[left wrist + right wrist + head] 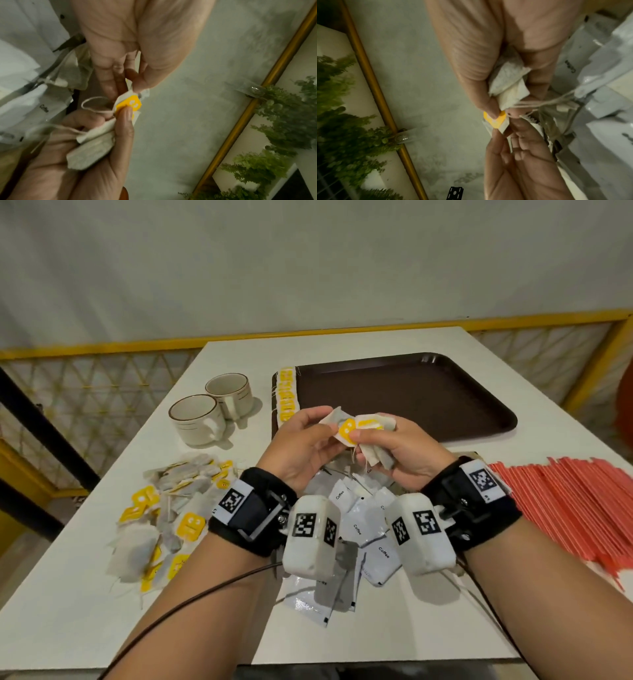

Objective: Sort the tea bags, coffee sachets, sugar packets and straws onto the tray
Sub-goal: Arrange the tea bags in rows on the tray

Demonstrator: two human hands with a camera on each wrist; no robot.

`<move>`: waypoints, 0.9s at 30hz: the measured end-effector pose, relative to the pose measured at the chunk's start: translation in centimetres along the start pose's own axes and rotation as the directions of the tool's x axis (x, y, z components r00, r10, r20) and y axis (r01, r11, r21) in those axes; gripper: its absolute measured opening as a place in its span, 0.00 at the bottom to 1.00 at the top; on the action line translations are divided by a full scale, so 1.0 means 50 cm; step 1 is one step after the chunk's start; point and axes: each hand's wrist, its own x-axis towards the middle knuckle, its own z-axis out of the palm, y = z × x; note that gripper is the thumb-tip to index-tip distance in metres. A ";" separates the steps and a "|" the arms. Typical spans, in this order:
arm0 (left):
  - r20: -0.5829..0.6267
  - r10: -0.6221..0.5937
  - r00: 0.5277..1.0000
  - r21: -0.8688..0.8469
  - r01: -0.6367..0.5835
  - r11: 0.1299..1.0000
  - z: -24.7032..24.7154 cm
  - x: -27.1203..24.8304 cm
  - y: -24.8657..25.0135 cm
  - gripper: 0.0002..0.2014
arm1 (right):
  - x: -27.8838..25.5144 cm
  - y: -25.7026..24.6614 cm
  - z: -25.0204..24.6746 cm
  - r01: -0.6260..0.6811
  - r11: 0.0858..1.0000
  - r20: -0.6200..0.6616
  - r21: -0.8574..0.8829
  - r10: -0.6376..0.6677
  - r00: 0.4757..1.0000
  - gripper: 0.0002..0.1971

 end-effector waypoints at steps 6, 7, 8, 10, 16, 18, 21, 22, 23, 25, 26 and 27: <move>0.048 0.002 0.999 0.114 -0.008 0.993 -0.008 -0.003 0.010 0.14 | -0.006 -0.013 -0.013 0.033 0.995 0.036 -0.099 -0.030 0.999 0.08; 0.075 -0.005 0.997 0.133 -0.005 0.991 -0.009 -0.006 0.013 0.14 | -0.009 -0.016 -0.014 0.037 0.991 0.071 -0.125 -0.029 0.997 0.09; 0.124 -0.019 0.992 0.162 -0.001 0.987 -0.010 -0.009 0.015 0.14 | -0.011 -0.018 -0.016 0.044 0.989 0.107 -0.139 -0.030 0.994 0.11; 0.221 -0.049 0.974 0.252 -0.009 0.968 -0.013 -0.016 0.015 0.14 | -0.014 -0.020 -0.020 0.065 0.985 0.140 -0.159 -0.042 0.989 0.15; 0.276 -0.080 0.958 0.464 -0.060 0.884 -0.024 -0.014 0.009 0.16 | -0.018 -0.024 -0.024 0.110 0.964 0.115 -0.241 -0.084 0.990 0.14; 0.266 -0.084 0.960 0.508 -0.066 0.859 -0.026 -0.013 0.006 0.10 | -0.016 -0.024 -0.022 0.089 0.974 0.076 -0.209 -0.075 0.994 0.14; 0.248 -0.028 0.968 0.461 -0.092 0.883 -0.021 -0.012 0.006 0.08 | -0.014 -0.029 -0.018 0.021 0.995 0.004 -0.096 -0.021 1.000 0.13; 0.212 0.008 0.977 0.413 -0.096 0.906 -0.018 -0.010 0.007 0.09 | -0.013 -0.032 -0.017 -0.005 0.997 -0.019 -0.075 0.003 1.000 0.11; 0.165 0.048 0.985 0.368 -0.107 0.924 -0.016 -0.008 0.009 0.09 | -0.013 -0.035 -0.017 -0.031 0.998 -0.037 -0.063 0.029 0.999 0.09; 0.070 0.140 0.988 0.353 -0.155 0.923 -0.019 -0.002 0.011 0.10 | -0.014 -0.039 -0.016 -0.078 0.996 -0.046 -0.045 0.076 0.996 0.07; 0.039 0.182 0.983 0.368 -0.183 0.911 -0.022 0.001 0.011 0.12 | -0.016 -0.040 -0.014 -0.090 0.995 -0.040 -0.041 0.088 0.995 0.07; 0.021 0.208 0.978 0.375 -0.200 0.905 -0.024 0.003 0.011 0.11 | -0.017 -0.041 -0.014 -0.093 0.995 -0.034 -0.047 0.092 0.995 0.07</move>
